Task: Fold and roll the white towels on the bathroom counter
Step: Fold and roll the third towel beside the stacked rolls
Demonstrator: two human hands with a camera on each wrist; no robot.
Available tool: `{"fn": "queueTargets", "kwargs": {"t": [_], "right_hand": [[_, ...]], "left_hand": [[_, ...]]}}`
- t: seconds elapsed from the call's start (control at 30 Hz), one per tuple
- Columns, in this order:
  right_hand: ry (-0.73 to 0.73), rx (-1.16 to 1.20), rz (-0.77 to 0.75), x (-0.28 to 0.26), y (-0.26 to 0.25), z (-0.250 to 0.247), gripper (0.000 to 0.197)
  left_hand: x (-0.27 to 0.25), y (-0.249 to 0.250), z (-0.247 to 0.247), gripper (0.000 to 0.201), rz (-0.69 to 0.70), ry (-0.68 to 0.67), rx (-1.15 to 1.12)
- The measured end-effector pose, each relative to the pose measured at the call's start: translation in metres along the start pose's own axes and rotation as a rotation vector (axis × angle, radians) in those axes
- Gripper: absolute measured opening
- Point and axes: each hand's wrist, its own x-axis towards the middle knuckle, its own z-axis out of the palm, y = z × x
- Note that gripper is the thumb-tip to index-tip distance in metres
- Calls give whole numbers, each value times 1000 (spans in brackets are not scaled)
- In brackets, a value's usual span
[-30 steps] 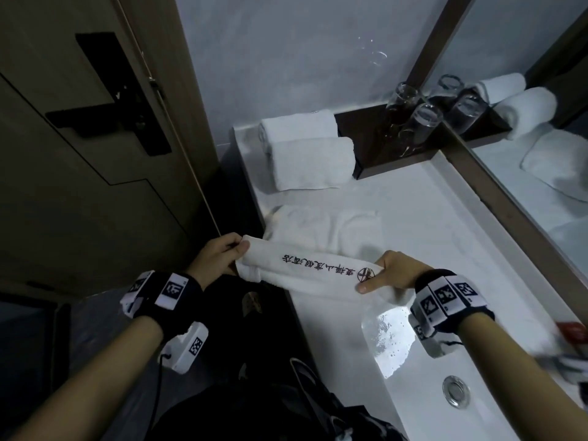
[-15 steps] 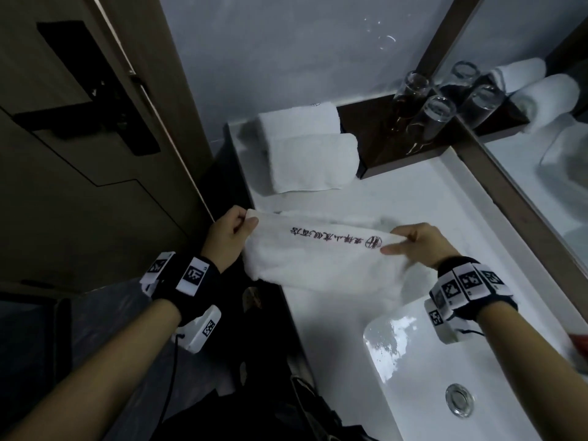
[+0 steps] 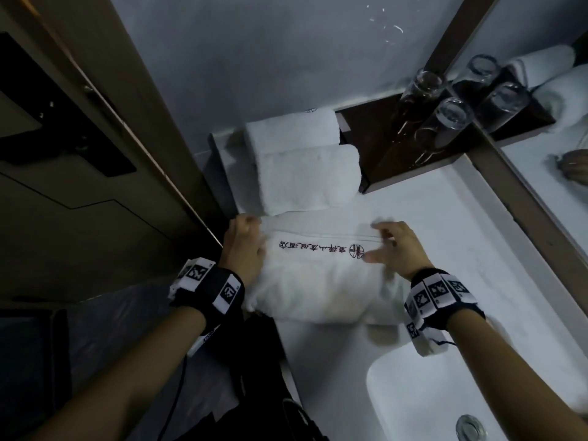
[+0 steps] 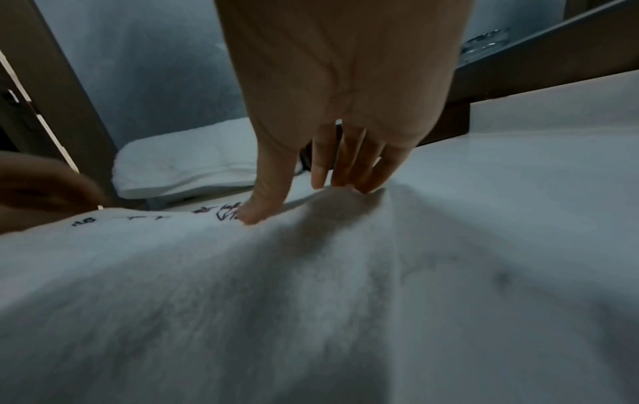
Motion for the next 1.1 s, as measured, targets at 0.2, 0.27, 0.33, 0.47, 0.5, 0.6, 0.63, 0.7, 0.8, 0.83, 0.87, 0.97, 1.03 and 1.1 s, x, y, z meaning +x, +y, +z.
{"fn": "queueTargets", "kwargs": {"t": [0.2,0.27,0.33,0.47,0.5,0.6,0.63,0.7,0.8,0.83,0.87,0.97,1.03,1.1], "right_hand": [[-90,-314,-12,-2,-1,3,52],[-44,-97,-46,-5,1,-3,43],[-5,37,-9,-9,5,-12,20],[71,119,129,-14,12,-28,24],[95,171,147,-15,14,-32,29],[78,305,155,-20,17,-32,24],[75,319,153,-21,17,-29,20],[95,261,149,-21,17,-23,20],[183,155,169,-17,13,-20,28],[229,133,164,-15,12,-19,31],[280,125,163,-13,11,-18,33],[332,222,237,-10,10,-12,48],[285,235,329,-12,15,-9,67],[285,208,366,-17,22,-7,73]], "left_hand": [[14,25,19,68,227,-290,-43],[20,27,19,68,167,-343,45],[23,30,13,53,188,-358,109],[19,20,-9,34,180,-351,-7],[17,14,-16,31,131,-388,-77],[9,1,-34,33,45,-501,-235],[7,-1,-39,34,39,-515,-265],[5,-6,-49,33,18,-522,-293],[8,-14,-61,26,-12,-434,-306],[10,-15,-61,25,-14,-347,-311],[11,-16,-60,26,-19,-238,-319],[4,-18,-48,27,-119,6,-373],[-6,-23,-34,36,-235,-9,-392],[-20,-29,-17,50,-370,-158,-454]]}}
